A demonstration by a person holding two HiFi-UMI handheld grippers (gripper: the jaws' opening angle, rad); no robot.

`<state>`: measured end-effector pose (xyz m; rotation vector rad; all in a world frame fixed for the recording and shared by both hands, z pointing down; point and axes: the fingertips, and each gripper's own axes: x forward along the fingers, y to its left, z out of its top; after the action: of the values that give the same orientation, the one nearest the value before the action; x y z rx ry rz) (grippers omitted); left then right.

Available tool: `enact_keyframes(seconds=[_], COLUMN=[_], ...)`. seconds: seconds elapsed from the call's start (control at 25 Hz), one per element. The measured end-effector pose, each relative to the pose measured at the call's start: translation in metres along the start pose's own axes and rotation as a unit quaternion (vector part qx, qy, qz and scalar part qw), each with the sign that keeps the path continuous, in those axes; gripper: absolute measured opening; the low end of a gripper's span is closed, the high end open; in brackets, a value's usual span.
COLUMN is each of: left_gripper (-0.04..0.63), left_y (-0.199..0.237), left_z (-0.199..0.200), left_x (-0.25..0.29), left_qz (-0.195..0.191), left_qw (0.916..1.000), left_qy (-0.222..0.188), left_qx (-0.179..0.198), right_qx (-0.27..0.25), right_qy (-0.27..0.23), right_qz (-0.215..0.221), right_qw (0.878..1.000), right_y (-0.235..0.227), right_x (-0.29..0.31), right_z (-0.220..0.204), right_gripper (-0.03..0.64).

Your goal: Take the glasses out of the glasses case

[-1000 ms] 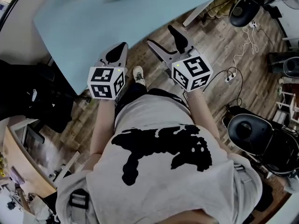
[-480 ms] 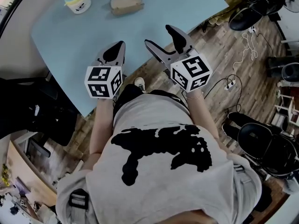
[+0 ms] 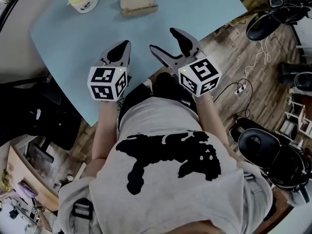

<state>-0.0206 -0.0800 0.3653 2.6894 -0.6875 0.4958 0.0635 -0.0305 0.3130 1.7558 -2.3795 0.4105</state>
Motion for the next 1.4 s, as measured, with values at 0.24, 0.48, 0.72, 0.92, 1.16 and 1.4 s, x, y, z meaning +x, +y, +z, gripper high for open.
enact_keyframes(seconds=[0.24,0.48,0.72,0.92,1.16,1.4], left_gripper=[0.012,0.011,0.011,0.012,0.011,0.011], left_y=[0.016,0.035,0.055,0.067,0.075,0.092], left_z=[-0.004,0.005,0.019,0.024,0.022,0.019], left_x=[0.009,0.018,0.035,0.051,0.07,0.09], left_qz=[0.035,0.063,0.087,0.105,0.122,0.148], left_qw=[0.9992,0.9976,0.9956,0.9934,0.9905,0.9857], left_qy=[0.011,0.009,0.009,0.012,0.023,0.031], left_qx=[-0.016,-0.029,-0.034,-0.045,-0.06,-0.074], right_qx=[-0.006,-0.019,-0.032,-0.031,-0.024,-0.022], right_qy=[0.015,0.019,0.032,0.044,0.054,0.065], right_qz=[0.03,0.062,0.098,0.121,0.135,0.153], right_qw=[0.999,0.998,0.994,0.991,0.989,0.986], right_y=[-0.01,-0.028,-0.043,-0.055,-0.073,-0.09], right_x=[0.022,0.051,0.079,0.096,0.116,0.133], right_z=[0.002,0.015,0.024,0.023,0.021,0.016], right_gripper=[0.327,0.318,0.313,0.31,0.304,0.301])
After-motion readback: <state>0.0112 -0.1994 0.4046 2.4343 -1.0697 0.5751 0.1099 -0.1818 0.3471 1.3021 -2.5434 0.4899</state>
